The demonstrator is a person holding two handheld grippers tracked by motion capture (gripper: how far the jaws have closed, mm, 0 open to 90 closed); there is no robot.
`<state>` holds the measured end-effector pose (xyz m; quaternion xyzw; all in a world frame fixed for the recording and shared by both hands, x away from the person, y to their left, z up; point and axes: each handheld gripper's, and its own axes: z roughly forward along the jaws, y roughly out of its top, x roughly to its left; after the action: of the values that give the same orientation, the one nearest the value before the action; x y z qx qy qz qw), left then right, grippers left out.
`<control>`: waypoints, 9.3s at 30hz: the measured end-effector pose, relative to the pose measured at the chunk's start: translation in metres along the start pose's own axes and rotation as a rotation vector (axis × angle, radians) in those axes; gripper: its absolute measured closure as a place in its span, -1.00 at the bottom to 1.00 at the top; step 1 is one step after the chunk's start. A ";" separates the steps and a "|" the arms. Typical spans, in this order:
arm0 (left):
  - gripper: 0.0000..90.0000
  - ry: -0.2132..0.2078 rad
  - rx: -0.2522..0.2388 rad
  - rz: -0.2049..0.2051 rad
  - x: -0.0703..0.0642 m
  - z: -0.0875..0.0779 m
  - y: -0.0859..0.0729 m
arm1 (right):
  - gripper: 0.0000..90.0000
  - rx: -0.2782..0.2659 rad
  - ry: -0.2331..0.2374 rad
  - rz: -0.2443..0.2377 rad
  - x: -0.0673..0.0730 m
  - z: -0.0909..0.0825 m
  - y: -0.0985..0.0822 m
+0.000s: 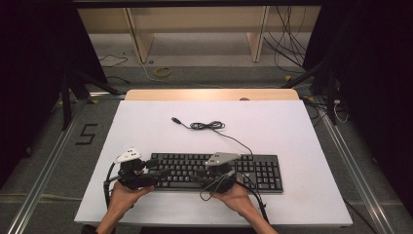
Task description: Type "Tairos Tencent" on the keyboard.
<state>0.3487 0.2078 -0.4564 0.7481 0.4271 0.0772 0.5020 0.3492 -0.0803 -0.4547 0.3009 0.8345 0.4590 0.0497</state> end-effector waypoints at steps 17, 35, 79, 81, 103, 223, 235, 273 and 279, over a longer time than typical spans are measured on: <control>-0.35 0.010 0.000 -0.003 0.004 -0.005 -0.007 | 1.00 0.082 0.015 -0.029 0.008 0.025 -0.002; -0.35 0.005 0.012 -0.007 0.003 -0.007 -0.010 | 1.00 0.128 -0.007 -0.037 0.008 0.041 -0.004; -0.20 0.032 0.061 -0.012 0.010 -0.006 -0.012 | -0.11 0.037 -0.018 0.058 -0.015 0.018 0.017; -0.15 0.040 0.063 -0.012 0.011 -0.007 -0.012 | -0.11 0.036 -0.020 0.059 -0.016 0.019 0.020; 0.93 0.099 0.192 0.015 0.013 -0.006 -0.014 | 0.83 0.071 -0.045 0.045 -0.019 0.043 0.031; -0.30 0.047 0.111 0.001 0.017 0.021 0.009 | -0.13 0.003 0.001 0.111 -0.026 0.001 0.003; 0.21 0.056 0.168 0.033 0.015 0.034 0.013 | -0.15 -0.002 0.002 0.097 -0.022 -0.003 0.000; 0.98 0.089 0.255 0.097 0.008 0.057 0.013 | -0.23 -0.013 0.003 0.083 -0.016 -0.009 -0.004; 0.78 0.076 0.218 0.079 0.007 0.048 0.017 | -0.21 -0.020 0.000 0.080 -0.017 -0.009 -0.004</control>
<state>0.3893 0.1777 -0.4682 0.8110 0.4220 0.0782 0.3977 0.3580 -0.0980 -0.4557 0.3335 0.8171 0.4690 0.0344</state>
